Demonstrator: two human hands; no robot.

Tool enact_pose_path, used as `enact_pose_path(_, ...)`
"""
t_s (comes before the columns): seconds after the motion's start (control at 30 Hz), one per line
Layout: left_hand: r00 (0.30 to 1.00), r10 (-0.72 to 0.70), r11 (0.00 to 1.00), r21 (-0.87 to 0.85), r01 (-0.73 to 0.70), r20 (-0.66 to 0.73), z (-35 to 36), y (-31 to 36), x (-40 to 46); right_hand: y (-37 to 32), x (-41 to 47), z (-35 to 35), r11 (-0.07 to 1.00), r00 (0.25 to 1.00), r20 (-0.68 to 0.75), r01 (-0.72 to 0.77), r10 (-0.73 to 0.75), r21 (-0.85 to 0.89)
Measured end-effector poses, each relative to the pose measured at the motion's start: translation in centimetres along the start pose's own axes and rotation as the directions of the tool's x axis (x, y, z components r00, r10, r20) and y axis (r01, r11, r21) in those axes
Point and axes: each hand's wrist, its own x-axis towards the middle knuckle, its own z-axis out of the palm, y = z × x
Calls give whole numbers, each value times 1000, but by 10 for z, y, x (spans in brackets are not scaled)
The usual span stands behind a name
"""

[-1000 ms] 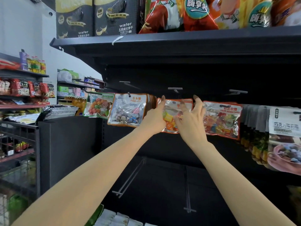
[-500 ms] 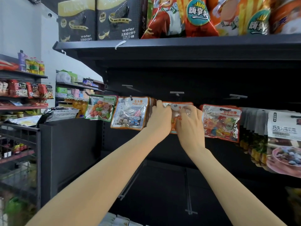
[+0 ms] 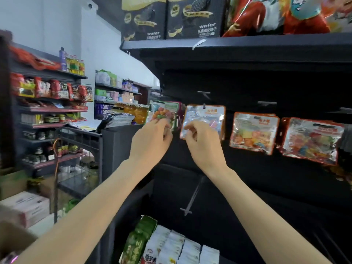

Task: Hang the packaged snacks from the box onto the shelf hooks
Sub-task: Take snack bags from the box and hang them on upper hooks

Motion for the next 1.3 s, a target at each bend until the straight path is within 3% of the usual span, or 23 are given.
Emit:
enact_pose_path(0.17,964,-234,968,125,218,129,-36,-110,-42,-62,-5,102,994,981,195,-1,-20,108)
enact_pose_path(0.3,881,-433,890,246,384,189,-70,-214,-91,-116,-30,201,983,924,382,-45,-27,179)
enact_pose_path(0.47,708,-659,748,312,585,252,-103,-338,-170,-168,-77,329,968,781,625,-149,-10,202)
enact_pose_path(0.67,449,-836,548,433,716,315,-112,-443,-262,-201,-134,461,959,553,833,-220,-28,178)
enact_pose_path(0.9,204,-862,463,556,690,464,-72,-508,-318,-197,-178,575,964,242,964,-213,-105,158)
enact_pose_path(1.07,19,-883,373,677,635,468,-53,-536,-334,-198,-191,619,951,115,974,-220,-197,219)
enact_pose_path(1.23,-68,-911,314,791,524,407,-41,-550,-346,-203,-204,655,981,146,983,-147,-108,129)
enact_pose_path(1.3,-58,-920,320,828,460,387,-40,-550,-345,-205,-207,663,992,148,987,-105,-61,77)
